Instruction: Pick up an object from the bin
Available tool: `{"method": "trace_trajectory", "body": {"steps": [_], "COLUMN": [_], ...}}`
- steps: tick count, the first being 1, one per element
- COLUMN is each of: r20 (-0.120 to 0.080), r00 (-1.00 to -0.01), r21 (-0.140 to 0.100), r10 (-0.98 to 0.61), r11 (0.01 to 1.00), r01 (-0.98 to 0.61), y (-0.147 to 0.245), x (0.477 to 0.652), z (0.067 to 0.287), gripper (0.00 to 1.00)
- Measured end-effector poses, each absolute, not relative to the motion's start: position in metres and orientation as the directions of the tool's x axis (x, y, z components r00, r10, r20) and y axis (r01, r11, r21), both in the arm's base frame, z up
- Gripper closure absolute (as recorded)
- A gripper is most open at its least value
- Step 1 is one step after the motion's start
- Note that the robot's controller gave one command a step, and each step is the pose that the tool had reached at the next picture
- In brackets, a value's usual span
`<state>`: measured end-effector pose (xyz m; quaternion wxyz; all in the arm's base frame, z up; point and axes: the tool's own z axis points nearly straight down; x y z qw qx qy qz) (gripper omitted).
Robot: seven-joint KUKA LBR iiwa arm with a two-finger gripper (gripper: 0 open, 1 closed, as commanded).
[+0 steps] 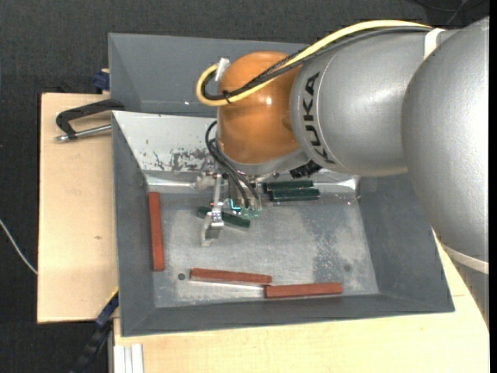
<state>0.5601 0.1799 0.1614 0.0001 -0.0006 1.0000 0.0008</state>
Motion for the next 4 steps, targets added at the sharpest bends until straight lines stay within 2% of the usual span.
{"method": "trace_trajectory", "body": {"steps": [1, 2, 3, 4], "r20": [-0.008, 0.002, 0.002, -0.009], "r00": [-0.997, -1.0, -1.0, -0.997], "r21": [0.005, 0.004, 0.004, 0.002], "r10": [-0.077, -0.029, -0.029, -0.082], "r11": [0.997, 1.0, 1.0, 0.997], "r01": [-0.077, -0.029, -0.029, -0.082], "y": [0.16, 0.128, 0.128, 0.146], "x": [0.557, 0.57, 0.57, 0.597], "z": [0.142, 0.078, 0.078, 0.221], "gripper": [0.0, 1.0, 1.0, 1.0]}}
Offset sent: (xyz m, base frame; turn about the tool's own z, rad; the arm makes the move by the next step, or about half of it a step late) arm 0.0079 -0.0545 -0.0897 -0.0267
